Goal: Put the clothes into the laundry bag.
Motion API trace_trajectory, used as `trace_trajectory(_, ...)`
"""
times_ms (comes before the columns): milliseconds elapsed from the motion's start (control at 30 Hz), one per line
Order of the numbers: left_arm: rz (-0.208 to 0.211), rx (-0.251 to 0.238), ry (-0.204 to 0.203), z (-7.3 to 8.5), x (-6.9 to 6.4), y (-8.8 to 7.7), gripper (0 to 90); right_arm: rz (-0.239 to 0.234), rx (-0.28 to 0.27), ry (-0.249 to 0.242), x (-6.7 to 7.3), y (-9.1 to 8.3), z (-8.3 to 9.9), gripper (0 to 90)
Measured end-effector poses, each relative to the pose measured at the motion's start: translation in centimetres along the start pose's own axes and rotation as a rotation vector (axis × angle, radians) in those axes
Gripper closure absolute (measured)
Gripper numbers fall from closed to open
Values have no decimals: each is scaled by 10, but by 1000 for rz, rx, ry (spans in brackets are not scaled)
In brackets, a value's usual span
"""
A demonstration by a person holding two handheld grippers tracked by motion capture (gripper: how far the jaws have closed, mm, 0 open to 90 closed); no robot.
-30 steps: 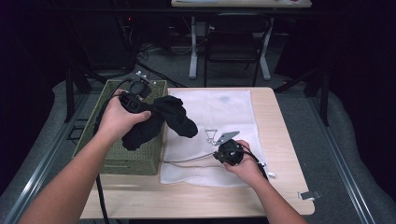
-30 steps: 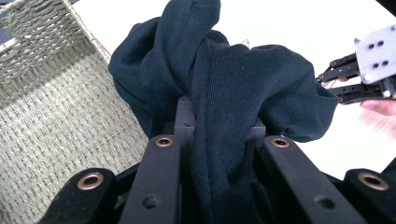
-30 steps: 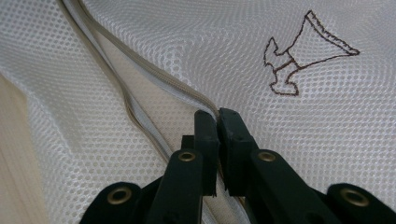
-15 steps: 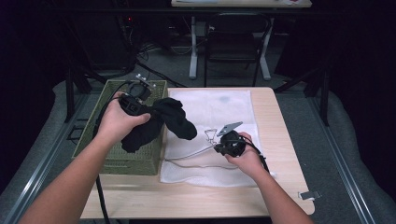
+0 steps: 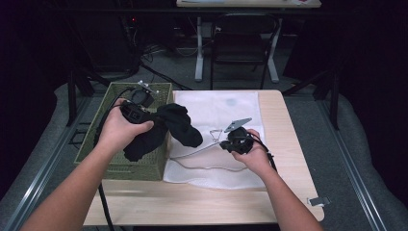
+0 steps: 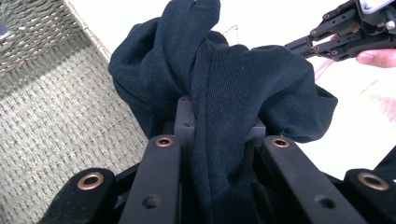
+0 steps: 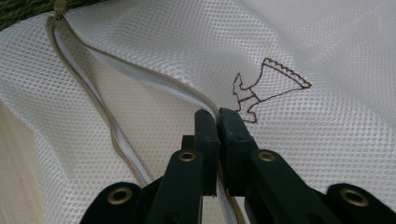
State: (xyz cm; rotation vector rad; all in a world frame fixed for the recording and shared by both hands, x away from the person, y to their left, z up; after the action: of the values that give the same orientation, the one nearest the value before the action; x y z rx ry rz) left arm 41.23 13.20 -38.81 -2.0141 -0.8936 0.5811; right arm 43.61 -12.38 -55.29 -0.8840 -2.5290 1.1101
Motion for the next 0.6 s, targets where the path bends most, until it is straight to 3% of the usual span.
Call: trace_trajectory(600, 25, -16, -7, 21, -6, 5, 760, 15, -15, -22, -4, -9, -13, 867)
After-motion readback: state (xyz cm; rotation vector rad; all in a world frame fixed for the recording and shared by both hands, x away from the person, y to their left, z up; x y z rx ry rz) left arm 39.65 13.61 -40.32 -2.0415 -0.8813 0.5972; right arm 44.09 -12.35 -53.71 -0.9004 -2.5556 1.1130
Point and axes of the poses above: each handheld gripper's, and its own axes: y roughly forward along the jaws, z roughly out of its underside, x roughly to its left, the point moved 6 cm from there along y, roughly forward along the jaws, and after that the axes turned 2 degrees about -y, right-handed, at the moved point
